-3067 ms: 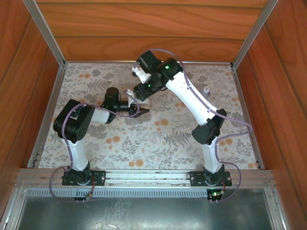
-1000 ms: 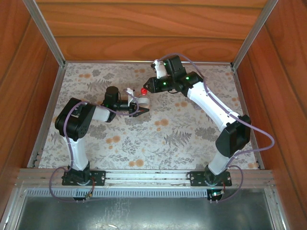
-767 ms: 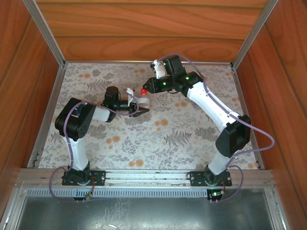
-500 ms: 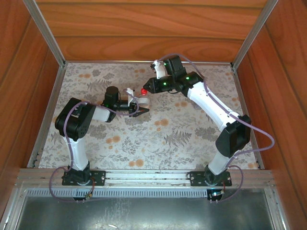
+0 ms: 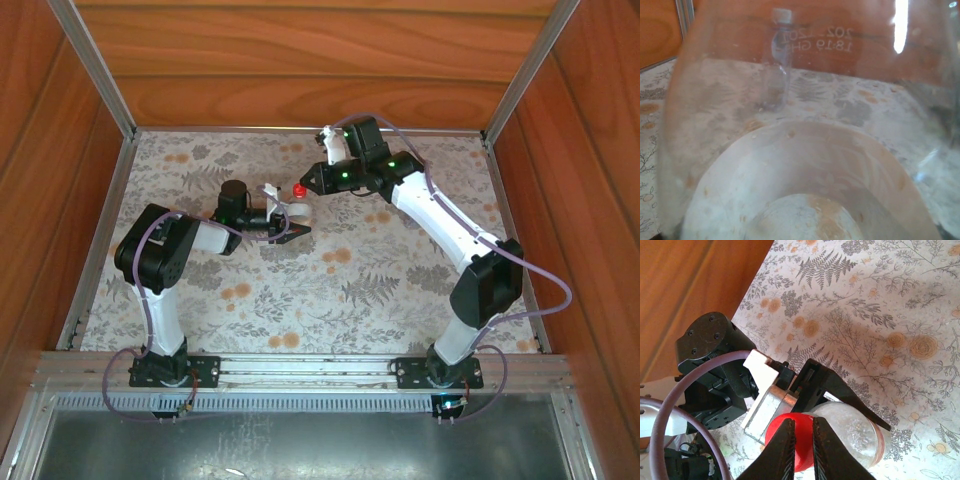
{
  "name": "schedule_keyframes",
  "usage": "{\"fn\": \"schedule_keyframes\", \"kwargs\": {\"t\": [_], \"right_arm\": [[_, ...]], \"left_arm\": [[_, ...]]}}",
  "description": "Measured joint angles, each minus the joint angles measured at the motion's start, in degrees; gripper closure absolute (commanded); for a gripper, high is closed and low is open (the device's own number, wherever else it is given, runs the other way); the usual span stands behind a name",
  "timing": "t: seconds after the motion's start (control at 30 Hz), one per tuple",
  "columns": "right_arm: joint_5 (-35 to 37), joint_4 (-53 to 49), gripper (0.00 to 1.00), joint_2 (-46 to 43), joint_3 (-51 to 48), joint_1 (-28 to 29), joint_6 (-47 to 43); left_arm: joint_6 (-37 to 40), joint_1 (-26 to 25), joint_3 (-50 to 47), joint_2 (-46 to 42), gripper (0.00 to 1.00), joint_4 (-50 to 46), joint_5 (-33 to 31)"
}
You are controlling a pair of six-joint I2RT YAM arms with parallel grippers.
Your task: Screw on the bottle caps
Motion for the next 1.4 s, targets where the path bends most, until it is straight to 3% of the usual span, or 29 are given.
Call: {"fn": "schedule_keyframes", "kwargs": {"t": [0.6,0.83,1.4], "right_arm": [[-1.4,-1.9,0.86,-3.9,-4.2,-0.3,2.8],[-1.2,-1.7,0.74,-3.9,-4.2,-0.3,3.8],[1.1,-3.2,0.8,0.3,1.6,-0.3,3.6]], "left_arm": [[-0.6,0.0,0.4,0.4,0.42,0.0,0.4],[-0.8,0.0,0.5,0.5,0.42,0.0,0.4],[-1.1,0.1,0.9,0.8,0.42,0.0,0.5]]}}
